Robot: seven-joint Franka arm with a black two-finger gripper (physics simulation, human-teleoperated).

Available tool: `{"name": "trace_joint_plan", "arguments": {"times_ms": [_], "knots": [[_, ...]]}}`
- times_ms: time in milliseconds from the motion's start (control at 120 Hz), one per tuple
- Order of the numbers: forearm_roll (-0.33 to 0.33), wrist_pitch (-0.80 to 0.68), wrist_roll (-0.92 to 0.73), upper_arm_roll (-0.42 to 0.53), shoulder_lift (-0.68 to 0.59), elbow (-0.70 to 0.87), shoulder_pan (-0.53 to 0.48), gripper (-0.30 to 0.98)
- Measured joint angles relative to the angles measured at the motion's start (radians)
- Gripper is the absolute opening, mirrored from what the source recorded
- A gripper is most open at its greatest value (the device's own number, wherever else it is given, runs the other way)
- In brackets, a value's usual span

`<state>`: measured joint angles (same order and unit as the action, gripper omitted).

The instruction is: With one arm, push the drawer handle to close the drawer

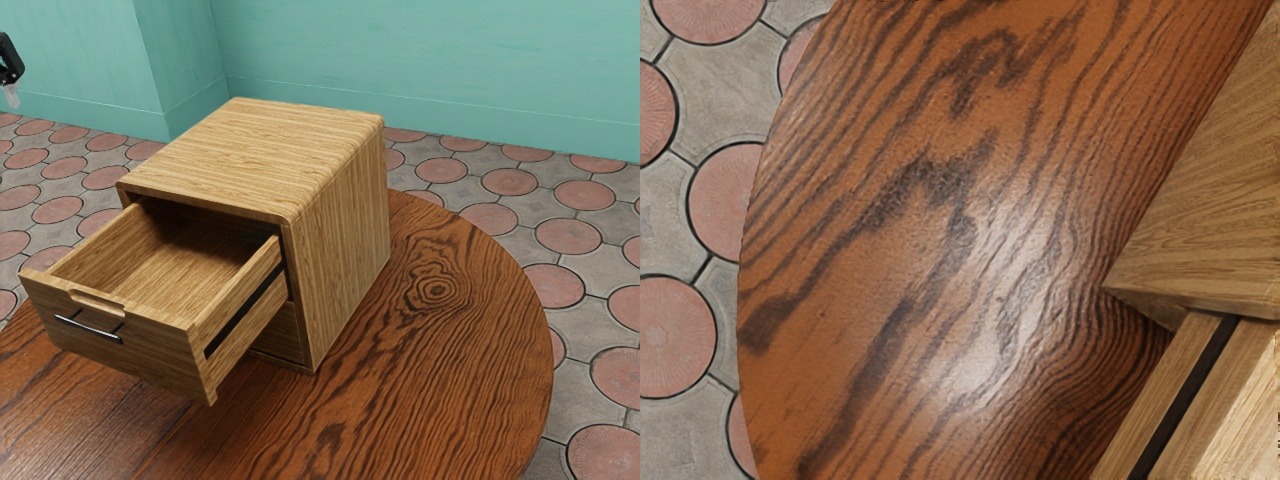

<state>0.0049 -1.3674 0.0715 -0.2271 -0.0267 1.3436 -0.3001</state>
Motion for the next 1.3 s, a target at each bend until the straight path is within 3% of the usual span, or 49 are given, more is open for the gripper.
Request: {"name": "trace_joint_plan", "arguments": {"times_ms": [133, 233, 400, 450, 508, 608, 733, 867, 1000, 1083, 1300], "knots": [[0.005, 0.005, -0.008, 0.008, -0.021, -0.078, 0.068, 0.67], [0.007, 0.044, -0.012, 0.013, -0.174, -0.216, 0.268, 0.67], [0.007, 0.135, -0.030, 0.022, -0.233, -0.193, 0.396, 0.67], [0.008, 0.138, -0.032, 0.032, -0.352, -0.009, 0.419, 0.67], [0.006, 0.106, -0.032, 0.114, -0.625, 0.322, 0.352, 0.67], [-0.015, 0.063, -0.030, 0.170, -1.006, 0.806, 0.299, 0.67], [-0.070, 0.044, -0.025, 0.226, -1.249, 1.179, 0.275, 0.67], [-0.100, 0.006, 0.000, 0.248, -1.245, 1.336, 0.280, 0.67], [-0.076, -0.133, 0.017, 0.255, -1.060, 1.373, 0.291, 0.67], [-0.053, -0.226, 0.027, 0.252, -1.013, 1.400, 0.274, 0.66], [-0.030, -0.344, 0.047, 0.253, -1.079, 1.426, 0.276, 0.15]]}}
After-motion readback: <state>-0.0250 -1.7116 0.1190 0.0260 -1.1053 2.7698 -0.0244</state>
